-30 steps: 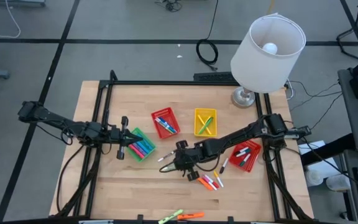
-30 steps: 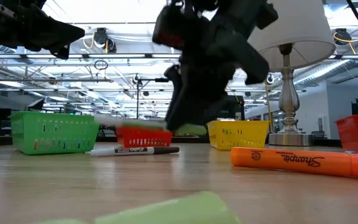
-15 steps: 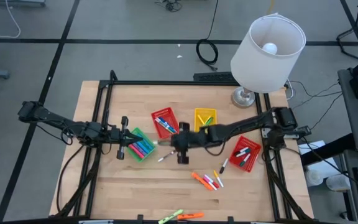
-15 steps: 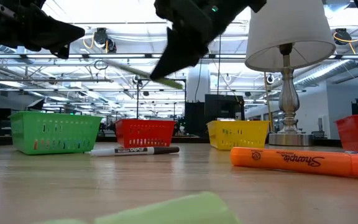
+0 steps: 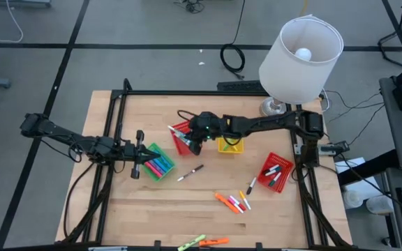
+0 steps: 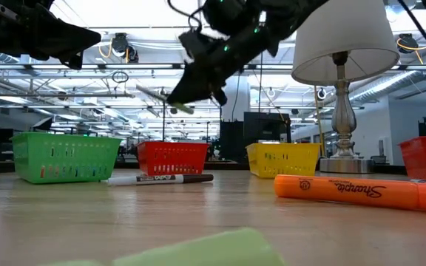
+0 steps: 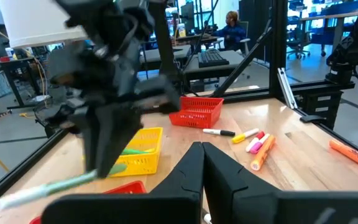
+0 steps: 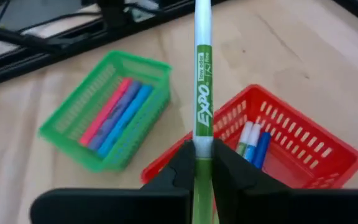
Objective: Pick & Place Markers
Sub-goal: Put the green marker pen into the left red bin
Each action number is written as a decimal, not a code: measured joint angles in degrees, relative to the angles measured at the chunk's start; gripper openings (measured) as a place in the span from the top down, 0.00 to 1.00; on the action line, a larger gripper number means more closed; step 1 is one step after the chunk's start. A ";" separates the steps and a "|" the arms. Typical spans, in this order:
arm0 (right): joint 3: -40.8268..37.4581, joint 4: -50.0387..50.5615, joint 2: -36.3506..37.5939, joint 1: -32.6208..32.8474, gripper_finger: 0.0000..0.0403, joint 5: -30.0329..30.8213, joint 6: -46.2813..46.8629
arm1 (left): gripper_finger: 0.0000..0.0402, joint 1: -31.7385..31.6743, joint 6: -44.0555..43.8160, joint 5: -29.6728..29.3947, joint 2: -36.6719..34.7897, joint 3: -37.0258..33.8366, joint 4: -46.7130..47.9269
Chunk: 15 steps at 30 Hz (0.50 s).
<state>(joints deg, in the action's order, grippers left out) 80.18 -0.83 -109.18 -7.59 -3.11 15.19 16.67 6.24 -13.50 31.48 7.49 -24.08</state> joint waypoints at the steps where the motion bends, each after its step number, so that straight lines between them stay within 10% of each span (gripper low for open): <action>1: 0.00 -0.92 -0.72 -0.40 0.96 -0.06 0.38 | 0.99 0.00 0.00 0.00 0.00 0.00 0.00; 15: -0.01 -1.52 -7.03 -1.40 0.95 0.29 2.35 | 0.99 0.00 -0.11 -0.02 0.00 0.00 -0.02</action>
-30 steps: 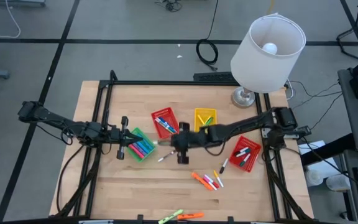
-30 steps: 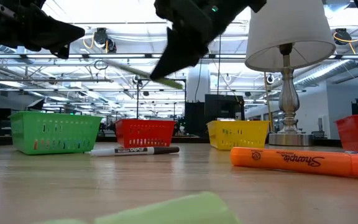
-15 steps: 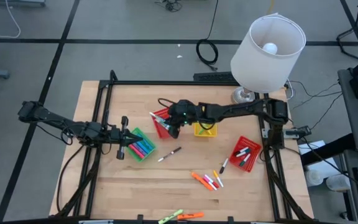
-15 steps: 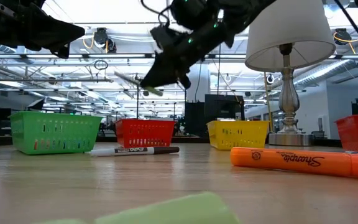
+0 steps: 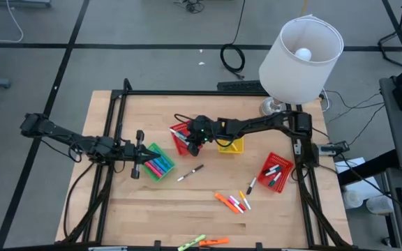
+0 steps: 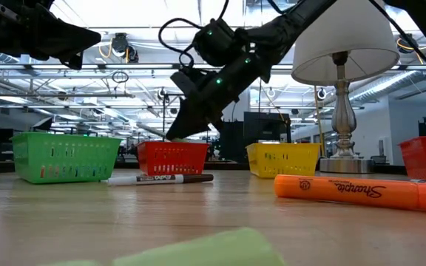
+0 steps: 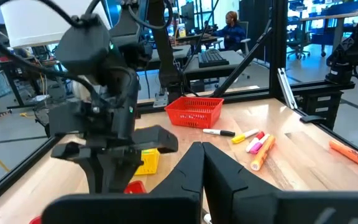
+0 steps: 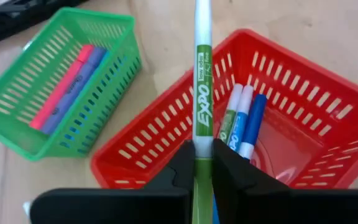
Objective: Pick & Place Markers
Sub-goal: Put the green marker pen into the left red bin, then put the small black highlighter pen into the right red bin
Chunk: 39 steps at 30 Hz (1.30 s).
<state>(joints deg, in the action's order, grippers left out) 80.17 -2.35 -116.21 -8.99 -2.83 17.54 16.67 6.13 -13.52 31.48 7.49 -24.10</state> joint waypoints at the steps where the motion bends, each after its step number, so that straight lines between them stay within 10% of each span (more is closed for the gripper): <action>1: 0.03 0.23 0.10 0.00 0.95 0.46 -0.02 | 0.99 0.00 0.00 0.00 -0.02 0.00 0.00; 30: 0.01 2.82 0.90 -1.61 0.87 0.54 -0.13 | 0.99 0.00 0.03 0.01 0.00 0.00 0.04; 39: 0.01 11.74 18.11 0.19 0.87 -2.86 -5.90 | 0.99 0.02 0.04 0.02 -0.02 0.00 0.24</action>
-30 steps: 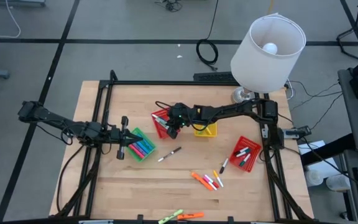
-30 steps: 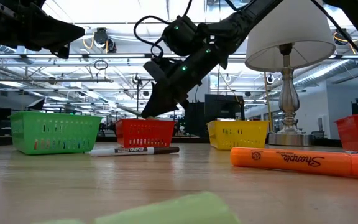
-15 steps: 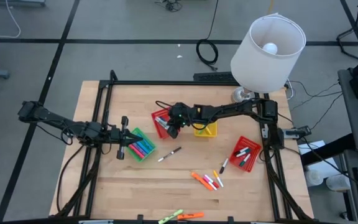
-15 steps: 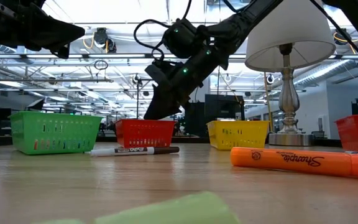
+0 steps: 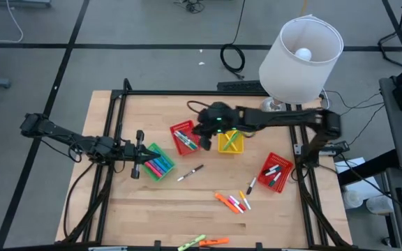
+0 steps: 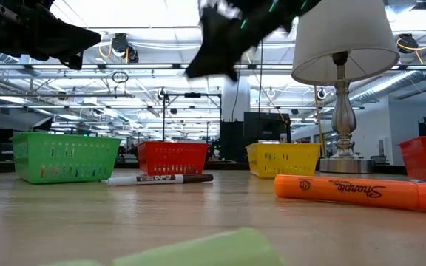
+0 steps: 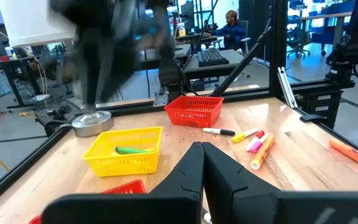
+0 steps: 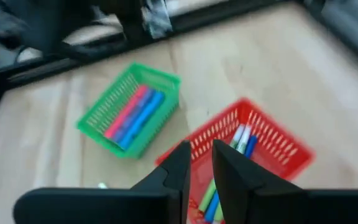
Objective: Pick & Place Markers
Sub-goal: Put the small black highlighter pen into the right red bin
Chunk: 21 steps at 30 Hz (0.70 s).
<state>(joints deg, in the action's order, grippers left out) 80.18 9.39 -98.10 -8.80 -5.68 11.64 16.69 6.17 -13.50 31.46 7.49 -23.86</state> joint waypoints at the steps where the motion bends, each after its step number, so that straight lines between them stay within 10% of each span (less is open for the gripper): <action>1: 0.00 1.55 2.51 0.92 0.87 1.85 -0.90 | 0.99 0.00 -0.02 0.00 0.00 0.00 0.13; 12: 0.07 27.64 25.22 17.60 0.88 23.89 0.16 | 0.99 0.00 -0.02 -0.02 0.02 0.00 0.11; 21: -0.21 49.72 27.70 33.34 0.88 31.16 13.82 | 0.99 0.00 -0.72 -0.04 0.00 0.00 0.11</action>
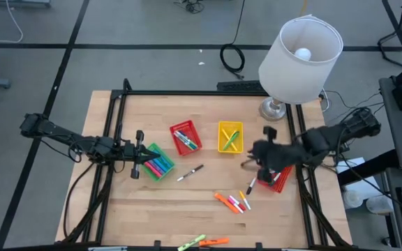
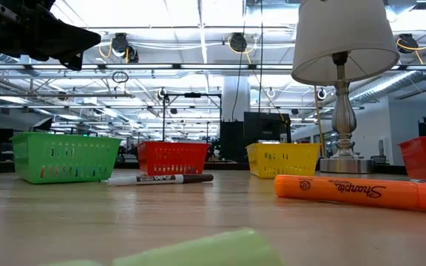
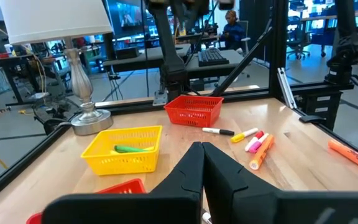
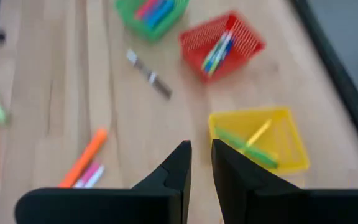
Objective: Pick & Place Markers
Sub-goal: Put the small black highlighter pen into the right red bin
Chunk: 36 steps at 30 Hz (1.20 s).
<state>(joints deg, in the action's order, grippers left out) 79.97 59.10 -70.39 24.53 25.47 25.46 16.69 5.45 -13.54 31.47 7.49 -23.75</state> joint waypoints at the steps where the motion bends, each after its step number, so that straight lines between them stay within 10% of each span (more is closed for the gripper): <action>1: -0.45 1.04 -0.56 1.45 0.88 -0.02 1.27 | 0.99 0.00 0.00 0.00 0.01 0.00 0.00; 16: -19.21 -22.04 -12.52 10.89 0.99 -13.39 0.24 | 0.99 0.00 -1.16 0.00 0.01 0.00 0.43; 27: -21.37 -19.16 -19.50 10.49 1.00 -19.90 -5.27 | 0.99 0.00 -1.27 -0.02 0.02 0.00 1.75; 36: -21.34 -17.29 -19.42 8.13 0.76 -22.50 -19.29 | 0.99 0.00 -1.27 -0.02 0.02 0.00 2.67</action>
<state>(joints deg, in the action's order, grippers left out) 58.63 41.82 -89.82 32.66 2.98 6.17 16.69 4.19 -13.56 31.48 7.49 -21.08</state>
